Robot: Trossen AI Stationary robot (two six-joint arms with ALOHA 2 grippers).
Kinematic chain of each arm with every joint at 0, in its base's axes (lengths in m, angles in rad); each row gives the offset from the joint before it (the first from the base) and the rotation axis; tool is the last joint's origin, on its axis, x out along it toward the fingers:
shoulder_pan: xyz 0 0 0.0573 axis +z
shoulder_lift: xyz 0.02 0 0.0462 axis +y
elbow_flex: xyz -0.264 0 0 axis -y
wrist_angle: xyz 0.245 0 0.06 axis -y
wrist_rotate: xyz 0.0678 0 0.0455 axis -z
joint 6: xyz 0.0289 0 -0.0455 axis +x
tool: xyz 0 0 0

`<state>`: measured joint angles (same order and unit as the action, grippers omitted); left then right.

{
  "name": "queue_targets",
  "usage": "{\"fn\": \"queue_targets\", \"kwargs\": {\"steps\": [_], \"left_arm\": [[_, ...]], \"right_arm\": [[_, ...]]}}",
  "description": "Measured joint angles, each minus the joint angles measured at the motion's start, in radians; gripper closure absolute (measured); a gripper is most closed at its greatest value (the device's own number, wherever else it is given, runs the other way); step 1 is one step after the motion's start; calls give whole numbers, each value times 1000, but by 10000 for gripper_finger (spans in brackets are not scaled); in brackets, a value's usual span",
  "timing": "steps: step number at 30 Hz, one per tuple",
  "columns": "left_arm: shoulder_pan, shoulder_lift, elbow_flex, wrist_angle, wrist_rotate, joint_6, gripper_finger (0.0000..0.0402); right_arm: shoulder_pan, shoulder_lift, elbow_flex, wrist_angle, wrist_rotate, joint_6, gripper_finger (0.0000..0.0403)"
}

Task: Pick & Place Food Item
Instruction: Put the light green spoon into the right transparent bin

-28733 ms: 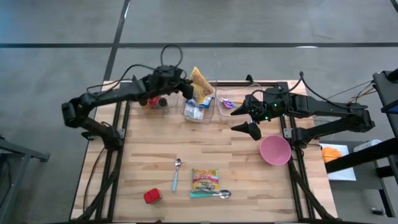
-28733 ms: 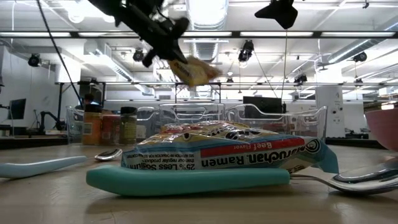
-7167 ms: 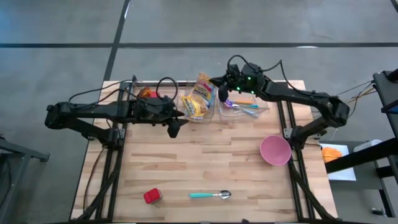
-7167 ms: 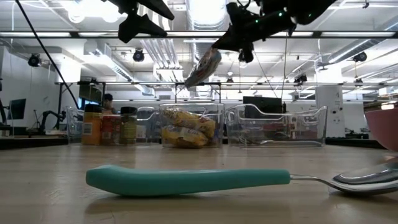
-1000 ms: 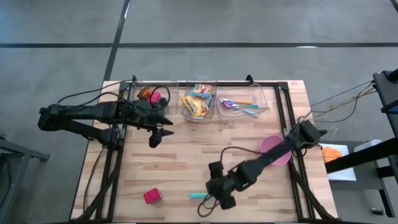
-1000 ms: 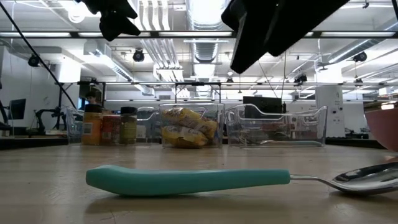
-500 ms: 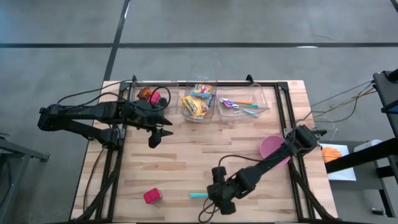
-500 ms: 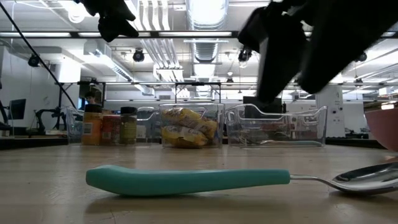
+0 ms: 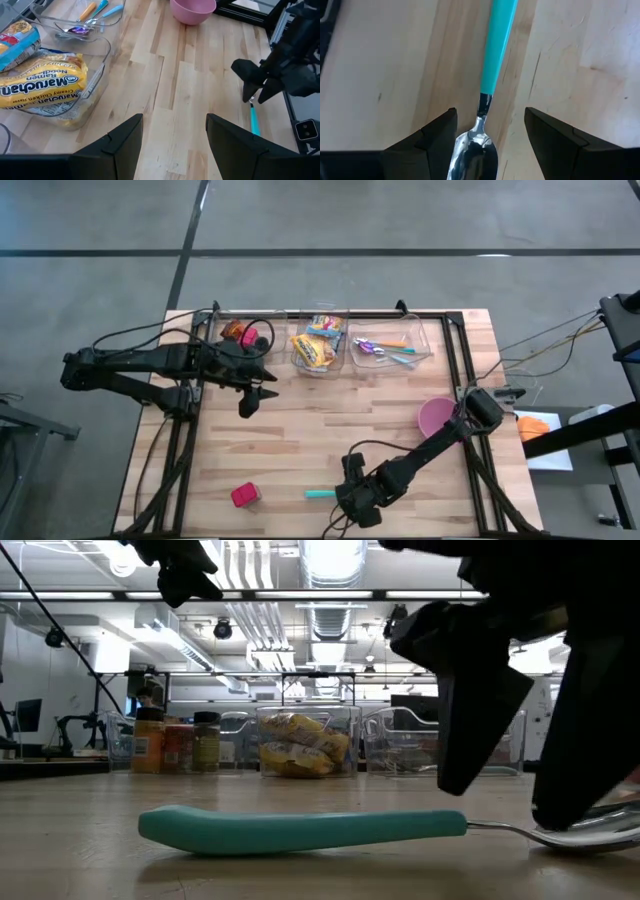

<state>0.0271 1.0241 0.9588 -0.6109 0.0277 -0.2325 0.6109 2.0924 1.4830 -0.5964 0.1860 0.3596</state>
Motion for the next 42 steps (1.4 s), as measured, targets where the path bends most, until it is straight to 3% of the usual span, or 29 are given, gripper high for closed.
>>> {"fn": "queue_targets", "kwargs": {"steps": [6,9,20,42], "left_arm": [[0,0,0,0,0,0,178],[0,0,0,0,0,0,178],[0,0,0,0,0,-3,178],[0,0,0,0,0,-3,178]], "right_arm": [[0,23,0,1,-1,0,177],[0,34,0,4,0,-1,197],[2,52,3,25,-19,3,380],[0,40,-1,14,-11,92,394]]}}
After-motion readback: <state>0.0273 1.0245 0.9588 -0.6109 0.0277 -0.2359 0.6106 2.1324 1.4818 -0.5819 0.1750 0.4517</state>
